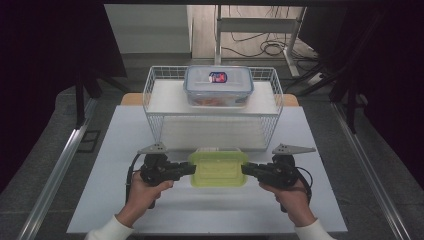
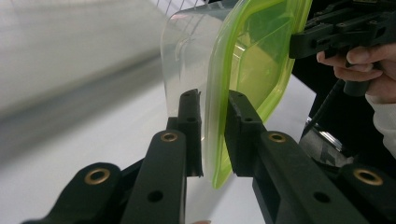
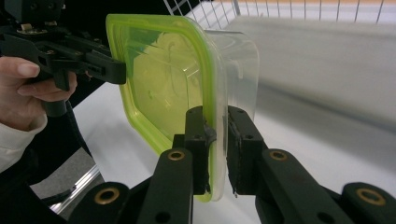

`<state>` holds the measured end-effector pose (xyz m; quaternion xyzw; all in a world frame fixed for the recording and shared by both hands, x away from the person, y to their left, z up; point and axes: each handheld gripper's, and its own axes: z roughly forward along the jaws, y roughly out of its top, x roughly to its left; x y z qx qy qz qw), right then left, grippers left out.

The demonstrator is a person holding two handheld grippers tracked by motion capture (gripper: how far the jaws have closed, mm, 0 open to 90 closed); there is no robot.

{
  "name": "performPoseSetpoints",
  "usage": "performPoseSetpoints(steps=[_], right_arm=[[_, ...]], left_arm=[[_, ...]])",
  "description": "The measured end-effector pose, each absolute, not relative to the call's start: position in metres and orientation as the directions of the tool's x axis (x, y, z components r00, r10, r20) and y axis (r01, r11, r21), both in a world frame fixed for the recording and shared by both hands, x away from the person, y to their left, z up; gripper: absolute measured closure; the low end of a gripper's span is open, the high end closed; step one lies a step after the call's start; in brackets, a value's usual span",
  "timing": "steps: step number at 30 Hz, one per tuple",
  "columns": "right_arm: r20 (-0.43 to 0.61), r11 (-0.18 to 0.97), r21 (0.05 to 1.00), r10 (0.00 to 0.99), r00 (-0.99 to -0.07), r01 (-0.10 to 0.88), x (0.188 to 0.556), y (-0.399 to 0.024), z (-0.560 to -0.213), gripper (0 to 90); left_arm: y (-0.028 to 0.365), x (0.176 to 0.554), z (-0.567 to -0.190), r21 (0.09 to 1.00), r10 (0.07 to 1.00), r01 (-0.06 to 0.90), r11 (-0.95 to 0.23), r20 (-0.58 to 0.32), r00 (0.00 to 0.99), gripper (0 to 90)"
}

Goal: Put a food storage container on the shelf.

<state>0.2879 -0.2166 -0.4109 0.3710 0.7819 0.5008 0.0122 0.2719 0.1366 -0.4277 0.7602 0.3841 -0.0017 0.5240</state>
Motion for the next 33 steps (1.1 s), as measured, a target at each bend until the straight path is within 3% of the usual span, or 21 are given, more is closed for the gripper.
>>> performPoseSetpoints(steps=[8,22,33], right_arm=[[0.303,0.225,0.827,0.595,-0.745,0.516,0.292,-0.214,-0.373,79.5],[0.291,0.206,0.850,0.585,-0.757,0.486,0.312,-0.211,-0.346,79.7],[0.262,0.202,0.867,0.593,-0.761,0.455,0.328,-0.204,-0.318,79.7]], left_arm=[[0.138,0.277,-0.396,0.825,0.589,0.546,-0.149,-0.369,0.719,78.1],[0.142,0.297,-0.348,0.851,0.608,0.495,-0.173,-0.303,0.734,78.0],[0.146,0.314,-0.323,0.862,0.617,0.484,-0.152,-0.300,0.727,78.3]])
